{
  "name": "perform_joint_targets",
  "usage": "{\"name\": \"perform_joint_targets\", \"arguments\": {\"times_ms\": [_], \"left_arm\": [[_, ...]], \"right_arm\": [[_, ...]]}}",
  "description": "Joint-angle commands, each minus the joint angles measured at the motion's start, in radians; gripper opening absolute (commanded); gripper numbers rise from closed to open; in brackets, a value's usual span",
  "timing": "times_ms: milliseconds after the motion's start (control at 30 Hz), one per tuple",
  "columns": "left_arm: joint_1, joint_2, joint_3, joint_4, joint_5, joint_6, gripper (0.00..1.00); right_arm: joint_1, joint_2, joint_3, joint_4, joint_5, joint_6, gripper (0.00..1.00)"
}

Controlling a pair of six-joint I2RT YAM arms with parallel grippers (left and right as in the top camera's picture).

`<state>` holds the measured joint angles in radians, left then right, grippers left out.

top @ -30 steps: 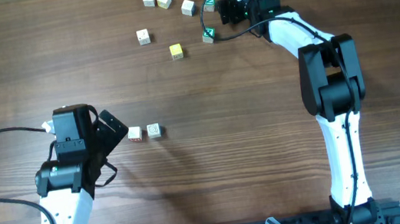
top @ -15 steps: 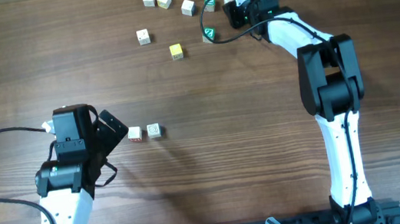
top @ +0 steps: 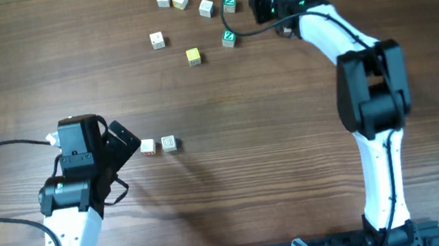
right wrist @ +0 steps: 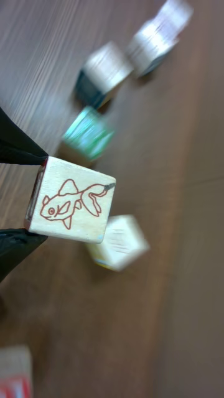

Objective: Form a horizontal line
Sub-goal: 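Carry the fish block toward the two placed blocks and lower it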

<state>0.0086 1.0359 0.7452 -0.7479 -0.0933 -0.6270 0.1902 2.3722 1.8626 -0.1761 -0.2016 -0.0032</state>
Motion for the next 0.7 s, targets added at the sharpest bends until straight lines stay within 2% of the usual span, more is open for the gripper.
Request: {"name": "perform_joint_targets", "arguments": {"times_ms": [0, 233, 400, 500, 667], "left_arm": [[0.006, -0.002, 0.006, 0.002, -0.017, -0.01, 1.0], [0.006, -0.002, 0.006, 0.002, -0.017, -0.01, 1.0], [0.006, -0.002, 0.006, 0.002, -0.017, -0.01, 1.0], [0.006, -0.002, 0.006, 0.002, -0.017, -0.01, 1.0], [0.006, -0.002, 0.006, 0.002, -0.017, -0.01, 1.0]], "right_arm": [[0.006, -0.097, 0.023, -0.021, 0.01, 0.048, 0.3], [0.026, -0.124, 0.023, -0.228, 0.021, 0.084, 0.3], [0.056, -0.227, 0.023, -0.404, 0.02, 0.085, 0.3], [0.08, -0.305, 0.023, -0.544, 0.013, 0.142, 0.3], [0.126, -0.371, 0.023, -0.764, -0.153, 0.195, 0.3]]}}
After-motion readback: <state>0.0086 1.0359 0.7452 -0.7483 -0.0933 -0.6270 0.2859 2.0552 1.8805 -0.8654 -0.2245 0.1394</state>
